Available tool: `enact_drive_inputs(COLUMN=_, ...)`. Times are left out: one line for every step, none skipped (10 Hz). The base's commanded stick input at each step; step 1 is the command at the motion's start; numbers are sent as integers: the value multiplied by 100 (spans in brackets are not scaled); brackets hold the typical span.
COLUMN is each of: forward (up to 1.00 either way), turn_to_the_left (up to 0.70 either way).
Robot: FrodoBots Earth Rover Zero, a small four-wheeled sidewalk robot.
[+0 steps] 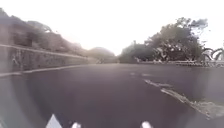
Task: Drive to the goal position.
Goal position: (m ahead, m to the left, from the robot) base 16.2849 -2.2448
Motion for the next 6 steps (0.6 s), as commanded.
enact_drive_inputs(forward=70, turn_to_the_left=0)
enact_drive_inputs(forward=70, turn_to_the_left=0)
enact_drive_inputs(forward=70, turn_to_the_left=0)
enact_drive_inputs(forward=70, turn_to_the_left=0)
enact_drive_inputs(forward=70, turn_to_the_left=0)
enact_drive_inputs(forward=70, turn_to_the_left=0)
